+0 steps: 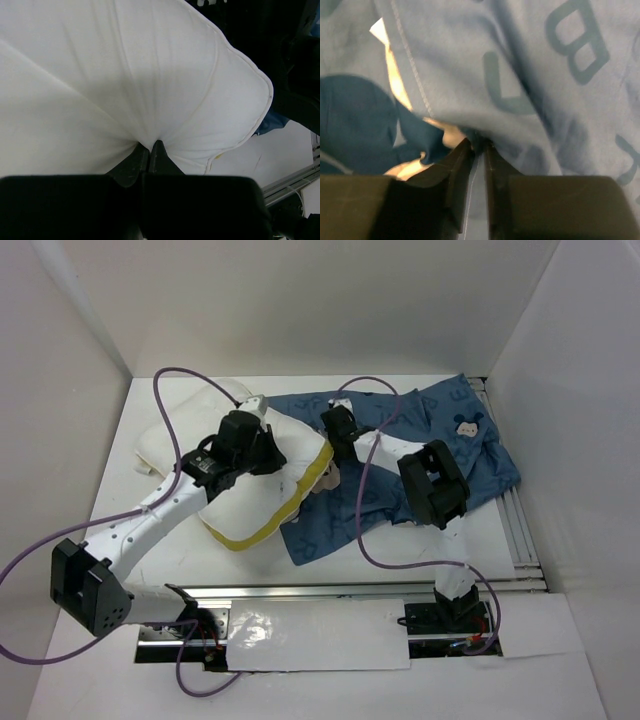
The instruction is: Put the pillow into the pillowcase
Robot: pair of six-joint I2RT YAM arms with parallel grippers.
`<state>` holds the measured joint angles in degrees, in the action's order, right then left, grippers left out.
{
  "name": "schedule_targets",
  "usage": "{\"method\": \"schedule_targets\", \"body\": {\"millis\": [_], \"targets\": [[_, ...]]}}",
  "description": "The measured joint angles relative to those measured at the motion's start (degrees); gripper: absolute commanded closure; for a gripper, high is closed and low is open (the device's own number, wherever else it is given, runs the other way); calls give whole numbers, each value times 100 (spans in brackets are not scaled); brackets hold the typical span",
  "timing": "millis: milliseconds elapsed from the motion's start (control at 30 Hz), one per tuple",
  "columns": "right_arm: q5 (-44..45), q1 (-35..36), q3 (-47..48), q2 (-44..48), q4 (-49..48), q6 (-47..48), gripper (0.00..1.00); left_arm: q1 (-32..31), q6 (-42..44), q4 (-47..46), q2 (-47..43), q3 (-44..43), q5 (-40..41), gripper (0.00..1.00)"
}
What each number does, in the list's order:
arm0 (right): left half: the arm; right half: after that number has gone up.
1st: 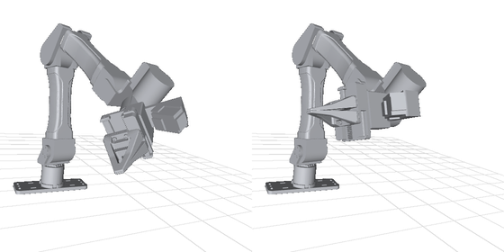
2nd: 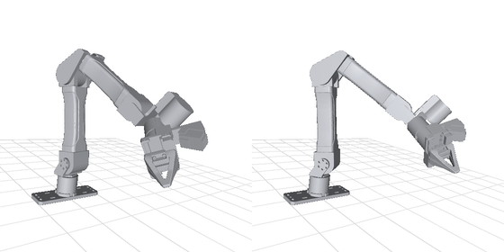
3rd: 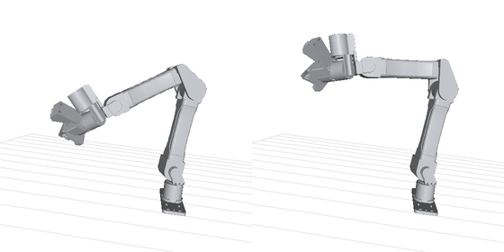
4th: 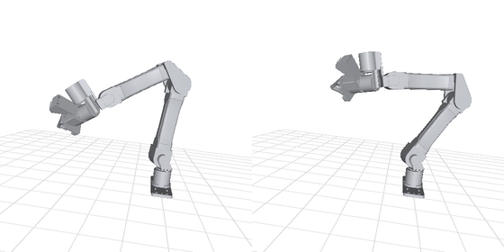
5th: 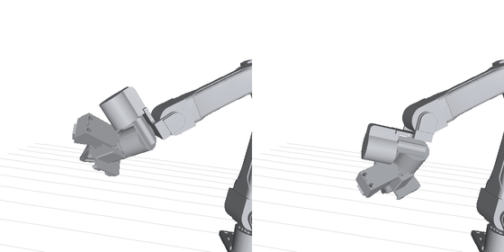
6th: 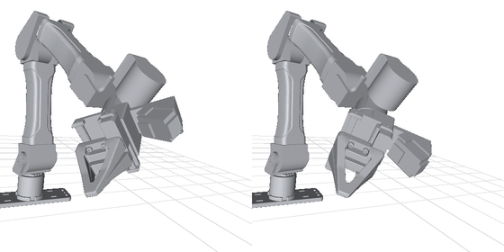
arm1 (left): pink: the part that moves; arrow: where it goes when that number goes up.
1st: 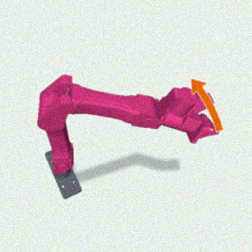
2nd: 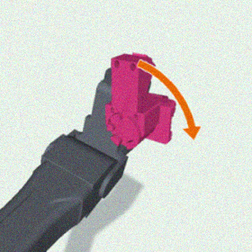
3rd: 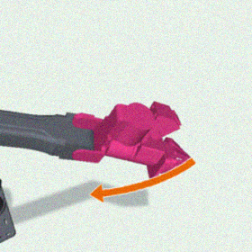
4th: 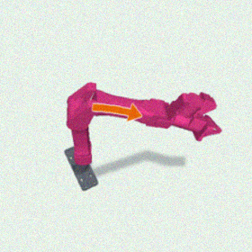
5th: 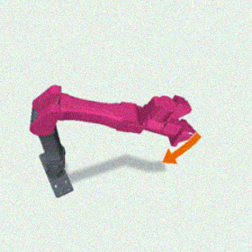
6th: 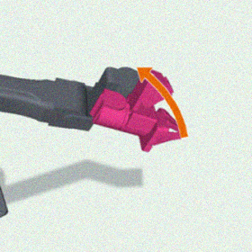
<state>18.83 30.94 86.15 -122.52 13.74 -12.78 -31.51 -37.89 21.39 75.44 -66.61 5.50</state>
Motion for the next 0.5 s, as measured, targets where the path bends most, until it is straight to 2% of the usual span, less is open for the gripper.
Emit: {"method": "schedule_targets", "body": {"millis": [33, 133, 167, 200, 300, 500], "targets": [[28, -15, 57, -33, 2, -17, 86, 50, -4, -20, -13, 20, -37, 100], [122, -48, 87, -50, 42, -81, 91, 181, -4, -44, -44, 74, -153, 100], [153, -52, 85, -39, 50, -85, 98, 221, -4, -44, -46, 85, -181, 100], [160, -59, 79, -13, 66, -85, 100, 251, -4, -46, -48, 94, -208, 100], [149, -61, -94, 256, 92, -107, 100, 299, 0, -55, -48, 103, -260, 100], [-111, -83, -564, 1368, 90, -105, 100, 286, 17, -103, 9, 105, -284, 100]]}}
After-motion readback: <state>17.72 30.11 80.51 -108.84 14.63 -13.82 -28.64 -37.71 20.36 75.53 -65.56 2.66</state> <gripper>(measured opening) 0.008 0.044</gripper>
